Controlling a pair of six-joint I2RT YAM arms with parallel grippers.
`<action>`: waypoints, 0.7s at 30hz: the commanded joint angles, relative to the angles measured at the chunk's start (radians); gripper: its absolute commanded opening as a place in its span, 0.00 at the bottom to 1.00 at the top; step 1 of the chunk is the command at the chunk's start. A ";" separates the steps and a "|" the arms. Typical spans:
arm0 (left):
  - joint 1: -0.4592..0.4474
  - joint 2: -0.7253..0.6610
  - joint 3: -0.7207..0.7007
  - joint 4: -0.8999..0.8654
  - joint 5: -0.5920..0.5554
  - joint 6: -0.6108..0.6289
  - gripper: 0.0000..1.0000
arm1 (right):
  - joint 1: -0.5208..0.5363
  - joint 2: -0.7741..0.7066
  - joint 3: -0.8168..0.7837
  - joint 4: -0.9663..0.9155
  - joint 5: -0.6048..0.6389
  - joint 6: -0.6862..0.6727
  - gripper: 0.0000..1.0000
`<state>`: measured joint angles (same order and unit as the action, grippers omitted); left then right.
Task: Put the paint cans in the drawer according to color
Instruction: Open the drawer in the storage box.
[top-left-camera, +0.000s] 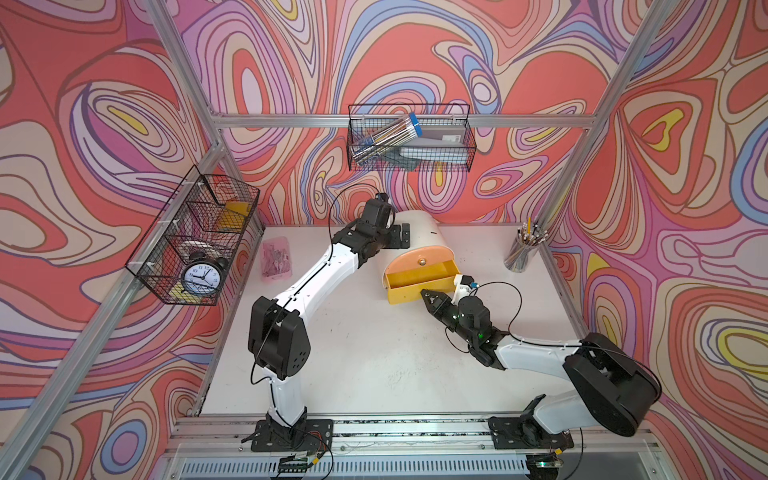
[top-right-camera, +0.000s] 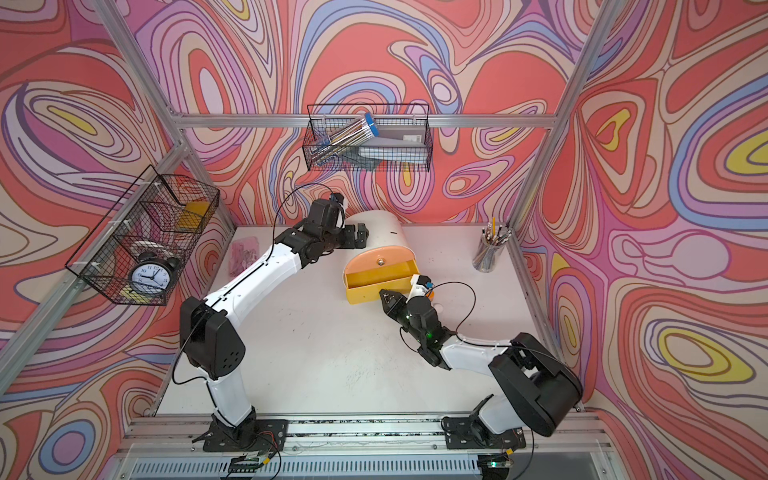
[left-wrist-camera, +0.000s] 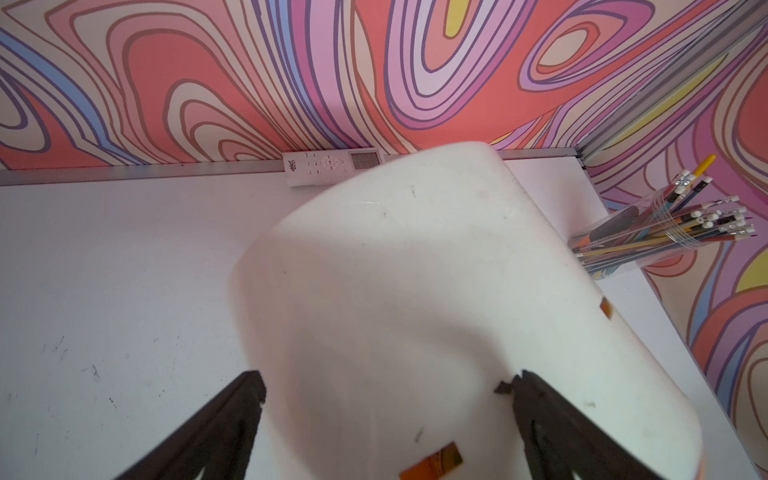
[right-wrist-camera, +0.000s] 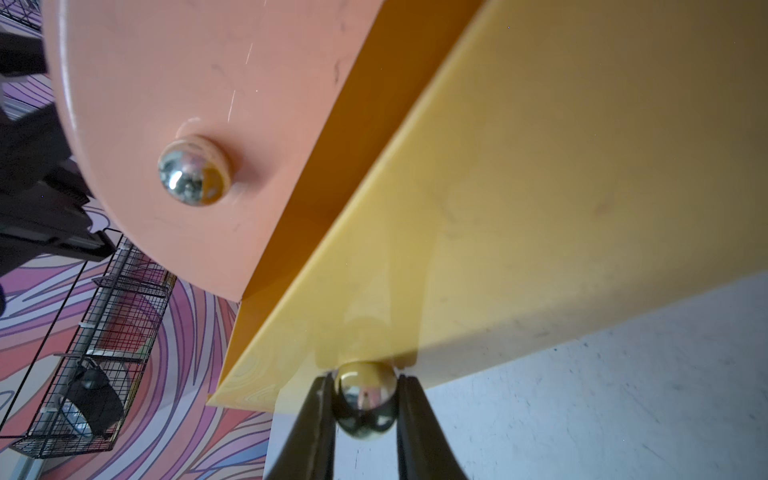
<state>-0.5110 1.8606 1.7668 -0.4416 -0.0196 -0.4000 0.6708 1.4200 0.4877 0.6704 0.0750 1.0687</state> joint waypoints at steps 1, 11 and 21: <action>-0.005 0.031 -0.043 -0.136 -0.004 0.028 0.99 | 0.034 -0.051 -0.030 -0.075 0.052 0.001 0.18; -0.005 0.040 -0.040 -0.134 -0.006 0.020 0.99 | 0.145 -0.050 -0.057 -0.128 0.095 0.024 0.18; -0.005 0.058 -0.015 -0.152 -0.019 0.027 0.99 | 0.170 -0.144 -0.050 -0.275 0.103 0.021 0.18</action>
<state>-0.5125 1.8618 1.7679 -0.4438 -0.0177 -0.4004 0.8188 1.3094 0.4541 0.5266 0.1844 1.0954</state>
